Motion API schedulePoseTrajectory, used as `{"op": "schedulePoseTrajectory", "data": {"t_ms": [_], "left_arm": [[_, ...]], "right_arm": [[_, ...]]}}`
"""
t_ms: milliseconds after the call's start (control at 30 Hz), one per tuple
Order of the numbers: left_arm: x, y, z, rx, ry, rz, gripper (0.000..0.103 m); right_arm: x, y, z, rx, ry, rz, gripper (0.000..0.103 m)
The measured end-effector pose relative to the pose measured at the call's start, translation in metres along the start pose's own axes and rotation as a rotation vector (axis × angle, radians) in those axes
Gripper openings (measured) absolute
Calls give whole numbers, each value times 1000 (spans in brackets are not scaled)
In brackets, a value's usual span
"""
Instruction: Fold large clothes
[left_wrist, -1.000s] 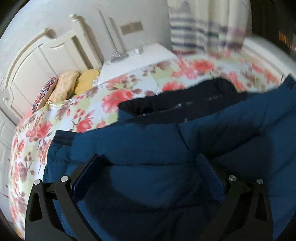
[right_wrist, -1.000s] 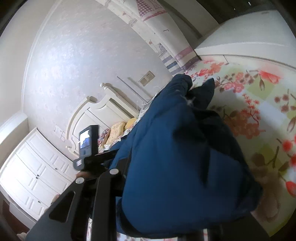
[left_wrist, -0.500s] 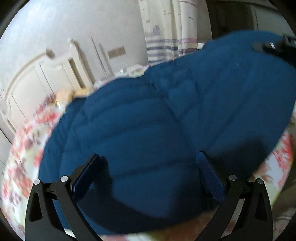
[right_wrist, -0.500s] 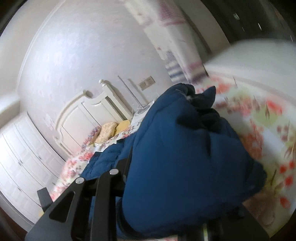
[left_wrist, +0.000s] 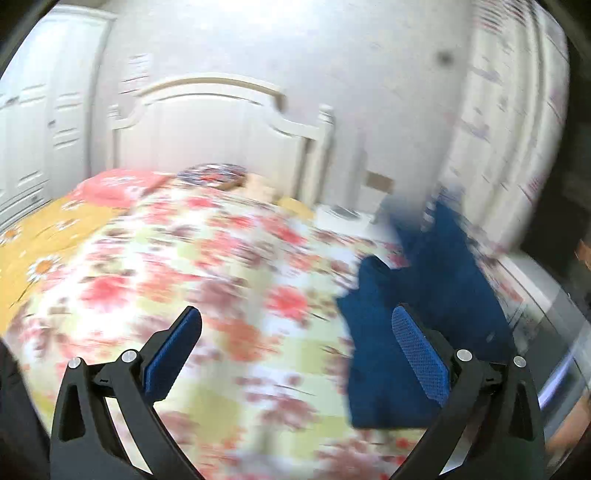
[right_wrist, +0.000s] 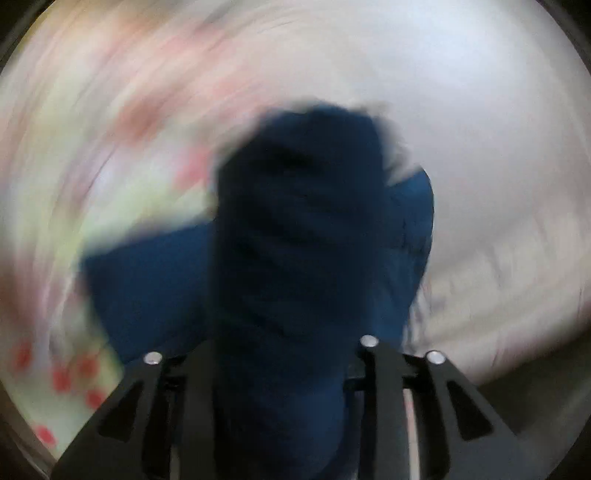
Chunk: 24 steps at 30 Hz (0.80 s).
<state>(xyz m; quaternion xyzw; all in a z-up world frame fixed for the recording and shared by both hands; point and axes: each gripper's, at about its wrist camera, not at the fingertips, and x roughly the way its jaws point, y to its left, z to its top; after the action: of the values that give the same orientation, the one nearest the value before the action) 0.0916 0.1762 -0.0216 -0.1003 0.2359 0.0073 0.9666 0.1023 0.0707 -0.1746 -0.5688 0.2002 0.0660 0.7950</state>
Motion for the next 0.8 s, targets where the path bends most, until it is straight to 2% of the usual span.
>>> {"op": "schedulePoseTrajectory", "data": {"t_ms": [33, 67, 167, 300, 333, 467, 533, 600, 667, 700, 733, 767, 800], "left_arm": [[-3, 10, 2, -15, -4, 10, 99], [-2, 13, 3, -17, -2, 12, 99], [2, 8, -6, 16, 31, -21, 99], [17, -18, -17, 70, 68, -78, 99], [19, -24, -18, 79, 67, -86, 99], [20, -36, -16, 88, 56, -94, 99], [17, -36, -4, 92, 32, -76, 99], [16, -41, 14, 96, 13, -84, 99], [24, -58, 38, 130, 39, -120, 99], [29, -71, 49, 156, 60, -157, 99], [38, -90, 62, 177, 88, -239, 99], [45, -102, 69, 180, 114, -298, 99], [56, -121, 76, 186, 155, -352, 99]], "right_arm": [[2, 23, 0, -81, -20, -91, 35], [3, 33, -1, -93, -26, -141, 34], [5, 4, -5, 27, -6, -70, 33], [-1, -36, -7, 206, -20, -109, 28], [-2, -40, -6, 218, -22, -122, 28], [16, -22, -1, 114, 8, -106, 32], [21, 5, -3, 7, -25, -190, 34], [20, 6, -8, 0, -43, -206, 35], [15, 0, -14, -7, -63, -199, 46], [5, -5, -19, -17, -96, -188, 70], [-2, -10, -19, -8, -127, -168, 91], [-15, -17, -27, 23, -174, -130, 95], [-35, -32, -39, 97, -233, -45, 94]]}}
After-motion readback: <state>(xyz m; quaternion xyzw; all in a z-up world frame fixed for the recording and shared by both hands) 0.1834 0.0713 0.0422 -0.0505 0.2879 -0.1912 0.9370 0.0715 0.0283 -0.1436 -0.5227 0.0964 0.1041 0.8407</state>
